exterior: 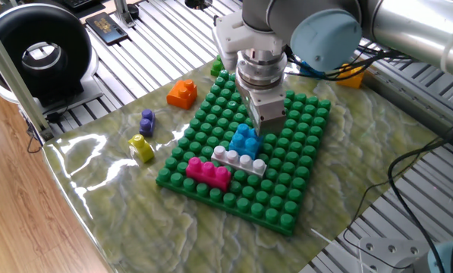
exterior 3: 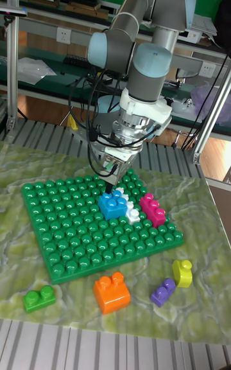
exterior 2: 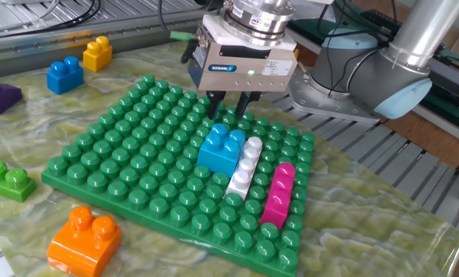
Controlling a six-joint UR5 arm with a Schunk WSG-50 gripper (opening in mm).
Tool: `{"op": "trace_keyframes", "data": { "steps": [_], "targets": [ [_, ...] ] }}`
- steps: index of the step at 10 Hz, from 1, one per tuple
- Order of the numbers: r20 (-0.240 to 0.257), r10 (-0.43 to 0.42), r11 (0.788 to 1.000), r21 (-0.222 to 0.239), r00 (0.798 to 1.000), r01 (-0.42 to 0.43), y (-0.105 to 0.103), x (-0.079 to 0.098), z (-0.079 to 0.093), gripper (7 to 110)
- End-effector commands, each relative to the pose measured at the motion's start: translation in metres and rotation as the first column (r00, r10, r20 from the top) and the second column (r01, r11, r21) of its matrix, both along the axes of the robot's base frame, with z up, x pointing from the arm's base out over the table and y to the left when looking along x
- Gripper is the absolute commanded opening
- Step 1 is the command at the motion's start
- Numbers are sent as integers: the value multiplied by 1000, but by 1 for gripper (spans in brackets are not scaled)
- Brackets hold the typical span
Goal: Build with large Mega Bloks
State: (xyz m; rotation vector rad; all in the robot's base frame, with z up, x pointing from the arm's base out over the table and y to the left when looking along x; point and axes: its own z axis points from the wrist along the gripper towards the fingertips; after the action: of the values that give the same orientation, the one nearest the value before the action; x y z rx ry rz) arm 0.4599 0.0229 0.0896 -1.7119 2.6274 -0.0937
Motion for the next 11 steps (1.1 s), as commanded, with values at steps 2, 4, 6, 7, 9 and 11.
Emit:
{"op": "trace_keyframes", "data": {
  "steps": [2,4,6,7,9,11],
  "targets": [
    [4,-21,999,30,1000,21,8,3,-5,44],
    [2,-18,1000,20,1000,18,6,5,-6,44],
    [-1,-26,999,27,1000,26,10,7,-7,44],
    [-2,-33,999,22,999,33,11,8,-6,44],
    [0,-30,999,9,1000,30,10,12,-8,44],
    [0,-29,1000,6,1000,29,9,15,-11,44]
  ]
}}
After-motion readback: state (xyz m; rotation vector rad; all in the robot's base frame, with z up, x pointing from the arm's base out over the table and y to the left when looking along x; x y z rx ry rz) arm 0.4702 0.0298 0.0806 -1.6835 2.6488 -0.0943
